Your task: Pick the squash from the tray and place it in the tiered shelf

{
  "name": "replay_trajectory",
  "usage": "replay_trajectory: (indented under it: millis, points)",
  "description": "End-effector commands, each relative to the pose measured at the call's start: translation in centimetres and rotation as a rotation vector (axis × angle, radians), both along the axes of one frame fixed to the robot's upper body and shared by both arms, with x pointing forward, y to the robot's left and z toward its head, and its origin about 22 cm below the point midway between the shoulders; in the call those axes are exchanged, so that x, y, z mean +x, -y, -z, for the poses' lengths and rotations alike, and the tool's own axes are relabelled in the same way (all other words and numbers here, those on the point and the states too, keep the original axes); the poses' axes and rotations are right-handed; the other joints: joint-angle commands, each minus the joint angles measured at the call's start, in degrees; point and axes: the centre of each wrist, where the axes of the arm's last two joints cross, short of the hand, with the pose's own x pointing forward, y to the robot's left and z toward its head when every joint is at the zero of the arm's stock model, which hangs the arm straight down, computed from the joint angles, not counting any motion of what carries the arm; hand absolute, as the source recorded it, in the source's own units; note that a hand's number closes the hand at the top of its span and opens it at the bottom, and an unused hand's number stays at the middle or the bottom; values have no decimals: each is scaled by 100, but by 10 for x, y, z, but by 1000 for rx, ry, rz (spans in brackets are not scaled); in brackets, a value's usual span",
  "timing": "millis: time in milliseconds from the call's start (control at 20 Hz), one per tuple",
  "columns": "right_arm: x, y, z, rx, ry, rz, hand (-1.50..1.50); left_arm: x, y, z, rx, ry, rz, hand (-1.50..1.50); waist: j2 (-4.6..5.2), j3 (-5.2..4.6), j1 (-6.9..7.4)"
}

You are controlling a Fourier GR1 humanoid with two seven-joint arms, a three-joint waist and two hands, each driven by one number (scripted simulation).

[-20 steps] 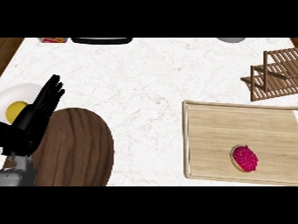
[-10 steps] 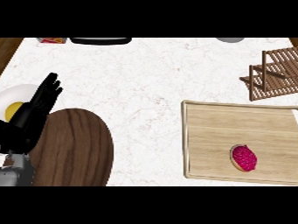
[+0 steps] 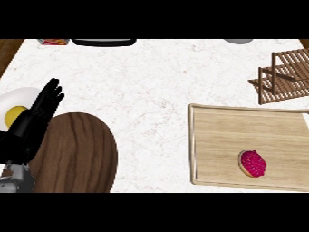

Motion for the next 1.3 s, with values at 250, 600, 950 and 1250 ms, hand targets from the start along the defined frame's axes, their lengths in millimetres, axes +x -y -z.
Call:
replay_trajectory:
  millis: [250,600,950,1250]
  points:
    - [-36,61,0,-472,-40,352,-150,-3,-9,2,18,5,-10,0,35,-28,-63]
    - [-20,58,-23,-308,-37,466,-150,7,8,-9,-6,11,18,0,32,4,77]
    - [-13,38,-72,54,131,355,-150,-2,-13,2,7,-13,0,0,-21,-2,-33]
    - [-30,38,-142,315,249,384,-150,11,-8,0,-2,-3,-24,0,-54,-9,-137]
